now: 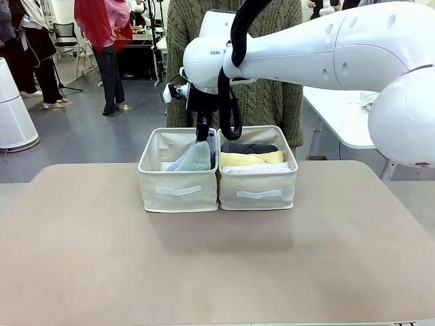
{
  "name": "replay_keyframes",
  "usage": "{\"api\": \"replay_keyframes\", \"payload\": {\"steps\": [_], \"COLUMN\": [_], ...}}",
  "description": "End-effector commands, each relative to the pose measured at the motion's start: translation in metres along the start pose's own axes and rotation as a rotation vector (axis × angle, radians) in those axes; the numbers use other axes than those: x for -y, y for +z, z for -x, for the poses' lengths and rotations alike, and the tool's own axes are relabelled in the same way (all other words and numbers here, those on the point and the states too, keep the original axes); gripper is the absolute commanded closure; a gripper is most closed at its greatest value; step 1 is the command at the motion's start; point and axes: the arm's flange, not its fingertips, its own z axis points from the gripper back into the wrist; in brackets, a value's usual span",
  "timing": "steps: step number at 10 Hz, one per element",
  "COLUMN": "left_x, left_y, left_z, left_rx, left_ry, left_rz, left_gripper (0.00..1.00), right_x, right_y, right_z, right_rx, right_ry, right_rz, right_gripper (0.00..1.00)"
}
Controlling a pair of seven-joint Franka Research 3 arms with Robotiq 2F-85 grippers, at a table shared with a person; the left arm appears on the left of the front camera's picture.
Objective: Sort the towels based on their folding style.
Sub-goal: Pick up another triangle-folded towel from the table and place it in the left Fabric basket.
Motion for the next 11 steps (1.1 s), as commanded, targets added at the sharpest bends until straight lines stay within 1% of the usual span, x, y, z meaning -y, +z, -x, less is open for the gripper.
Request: {"api": "replay_keyframes", "payload": {"steps": [1,5,7,9,11], "left_x": [0.002,0.002,0.002,0.002,0.002], "left_y": [0.000,0.000,0.000,0.000,0.000], "left_z": [0.000,0.000,0.000,0.000,0.000], "left_rx": [-0.012,-0.012,-0.012,-0.012,-0.012], "left_ry": [-0.002,-0.002,-0.002,-0.002,-0.002], "left_rz": [-0.007,-0.007,-0.007,-0.007,-0.007], "left_gripper": [0.00,0.00,0.00,0.00,0.00], "right_x": [0.006,0.006,0.006,-0.009,-0.044], "right_y": [0.003,0.004,0.013,0.066,0.124], "right_z": [-0.006,-0.006,-0.005,-0.006,0.007], "right_rx": [0.011,0.010,0.018,0.041,0.007], "right_ry": [-0.014,-0.017,-0.032,-0.034,-0.068], "right_rz": [-0.025,-0.018,0.001,0.051,0.095], "right_gripper": [0.00,0.00,0.00,0.00,0.00]}}
